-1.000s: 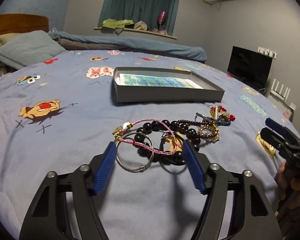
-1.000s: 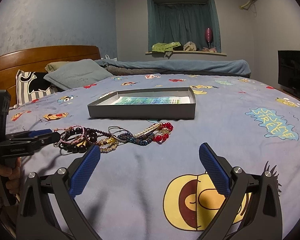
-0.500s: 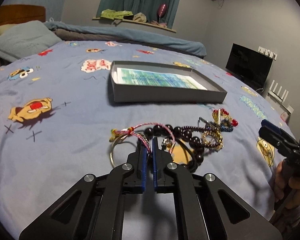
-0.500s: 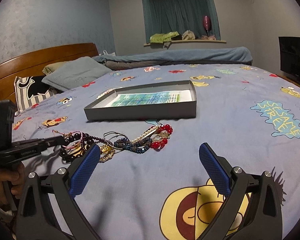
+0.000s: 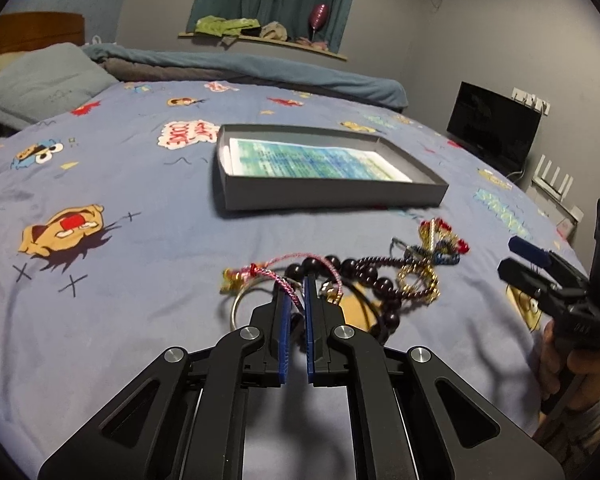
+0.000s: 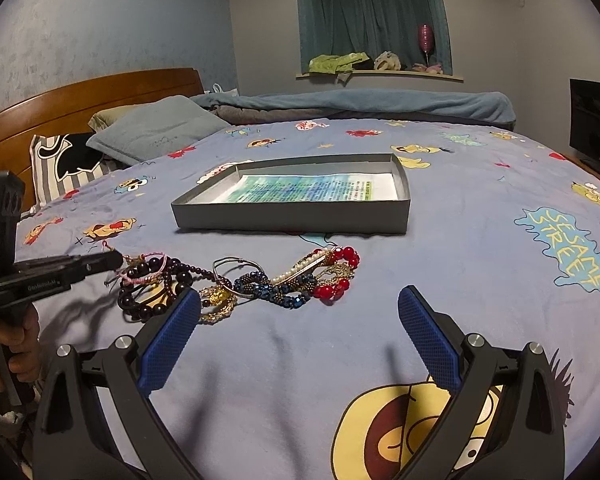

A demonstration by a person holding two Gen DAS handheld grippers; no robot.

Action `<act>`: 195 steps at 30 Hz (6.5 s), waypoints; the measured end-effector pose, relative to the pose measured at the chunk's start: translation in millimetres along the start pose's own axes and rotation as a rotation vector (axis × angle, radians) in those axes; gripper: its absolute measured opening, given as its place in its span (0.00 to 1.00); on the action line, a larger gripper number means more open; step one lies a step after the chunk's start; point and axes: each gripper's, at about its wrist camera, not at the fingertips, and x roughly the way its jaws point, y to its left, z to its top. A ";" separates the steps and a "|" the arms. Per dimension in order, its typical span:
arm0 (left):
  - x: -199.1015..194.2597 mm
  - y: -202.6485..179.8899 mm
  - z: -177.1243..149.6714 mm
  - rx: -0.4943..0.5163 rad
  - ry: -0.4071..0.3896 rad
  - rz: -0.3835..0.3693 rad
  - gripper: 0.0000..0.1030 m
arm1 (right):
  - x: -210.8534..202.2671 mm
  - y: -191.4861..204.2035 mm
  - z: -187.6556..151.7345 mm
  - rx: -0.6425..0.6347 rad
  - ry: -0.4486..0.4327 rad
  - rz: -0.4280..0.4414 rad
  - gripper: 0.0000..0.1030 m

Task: Organize jewelry
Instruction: 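Lift the pink bracelet toward the gray box while the right gripper grasps the red-and-gold ornament, then lower both held pieces into the gray box and open both grippers, then return the left gripper to the pile and grasp the silver ring, then carry the silver ring toward the box while the right gripper grasps the blue beaded bracelet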

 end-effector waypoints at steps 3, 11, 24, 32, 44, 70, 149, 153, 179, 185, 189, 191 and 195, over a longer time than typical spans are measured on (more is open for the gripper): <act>1.5 7.5 -2.5 -0.020 -0.002 0.021 0.19 | 1.7 -3.3 -2.3 0.015 0.005 0.003 0.95; 2.8 7.6 0.7 0.001 -0.022 0.022 0.06 | 4.2 -9.2 -2.6 0.026 0.006 0.011 0.95; -14.1 -5.3 49.9 0.111 -0.221 -0.009 0.03 | 28.1 -23.5 11.3 0.023 0.093 0.002 0.76; -9.8 15.8 71.7 0.032 -0.254 -0.048 0.03 | 51.7 -40.1 16.6 0.070 0.171 -0.020 0.59; -10.5 8.5 71.1 0.072 -0.254 -0.037 0.03 | 76.7 -40.8 23.3 0.046 0.241 0.024 0.12; 12.0 -4.7 104.0 0.050 -0.322 -0.113 0.03 | 43.4 -34.9 147.4 -0.022 -0.130 0.053 0.02; 91.9 -66.4 41.0 0.174 0.167 -0.293 0.48 | 79.7 -49.0 50.5 0.014 0.150 0.022 0.43; 90.4 -71.1 38.7 0.194 0.174 -0.313 0.27 | 80.1 -50.3 46.1 0.021 0.169 0.041 0.43; 63.9 -6.9 72.4 0.066 0.014 -0.165 0.05 | 87.3 3.8 41.5 -0.074 0.197 0.219 0.41; 70.7 8.3 68.3 0.037 0.045 -0.135 0.05 | 101.6 16.5 31.2 -0.129 0.275 0.212 0.22; 74.1 13.7 63.5 0.032 0.067 -0.121 0.05 | 104.7 21.0 26.6 -0.155 0.304 0.227 0.21; 77.0 14.5 60.7 0.034 0.081 -0.120 0.05 | 105.7 23.3 24.7 -0.165 0.319 0.236 0.21; 78.2 13.5 59.1 0.046 0.086 -0.113 0.05 | 107.7 26.1 23.3 -0.180 0.328 0.243 0.07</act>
